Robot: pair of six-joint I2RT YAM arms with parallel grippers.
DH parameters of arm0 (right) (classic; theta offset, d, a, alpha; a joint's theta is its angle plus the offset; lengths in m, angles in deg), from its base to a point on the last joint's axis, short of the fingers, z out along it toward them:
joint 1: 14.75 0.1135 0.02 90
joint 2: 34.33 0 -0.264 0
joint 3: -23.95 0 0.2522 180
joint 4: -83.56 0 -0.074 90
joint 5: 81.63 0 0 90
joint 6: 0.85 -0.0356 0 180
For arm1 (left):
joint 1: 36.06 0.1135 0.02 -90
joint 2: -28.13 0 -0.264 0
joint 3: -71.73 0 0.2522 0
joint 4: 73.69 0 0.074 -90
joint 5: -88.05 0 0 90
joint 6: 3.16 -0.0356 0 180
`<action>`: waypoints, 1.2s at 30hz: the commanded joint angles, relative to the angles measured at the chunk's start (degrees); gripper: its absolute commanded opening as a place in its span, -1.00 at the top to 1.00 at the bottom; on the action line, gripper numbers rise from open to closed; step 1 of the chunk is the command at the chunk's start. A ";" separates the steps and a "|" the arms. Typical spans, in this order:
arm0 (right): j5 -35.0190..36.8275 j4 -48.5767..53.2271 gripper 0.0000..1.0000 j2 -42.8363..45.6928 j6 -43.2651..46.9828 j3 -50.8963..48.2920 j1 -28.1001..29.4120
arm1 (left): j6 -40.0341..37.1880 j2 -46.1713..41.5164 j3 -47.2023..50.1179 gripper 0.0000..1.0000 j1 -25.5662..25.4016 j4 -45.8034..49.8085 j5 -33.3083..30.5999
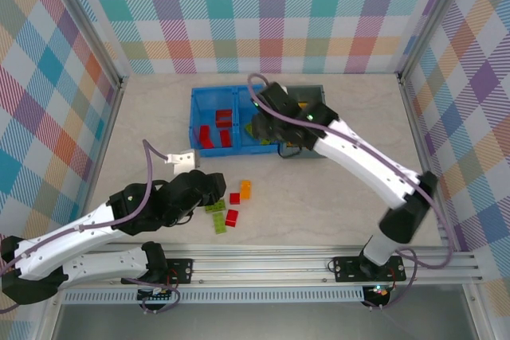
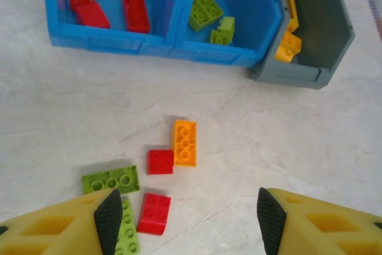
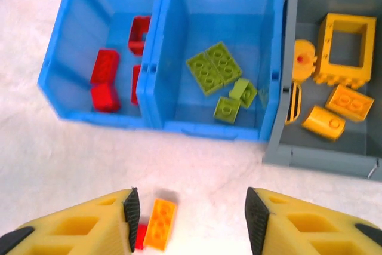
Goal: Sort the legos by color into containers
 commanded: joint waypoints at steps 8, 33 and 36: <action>-16.94 -17.34 -0.11 24.76 -4.48 -38.37 13.30 | -2.62 12.87 4.97 -0.29 1.67 -2.69 13.41; -15.57 -25.35 -0.33 45.19 -17.14 -61.07 25.40 | -5.49 34.36 11.09 -0.18 3.72 -14.89 22.36; -15.12 -25.08 -0.34 46.70 -17.65 -61.68 25.38 | -6.57 35.73 10.26 -0.18 4.30 -14.72 21.48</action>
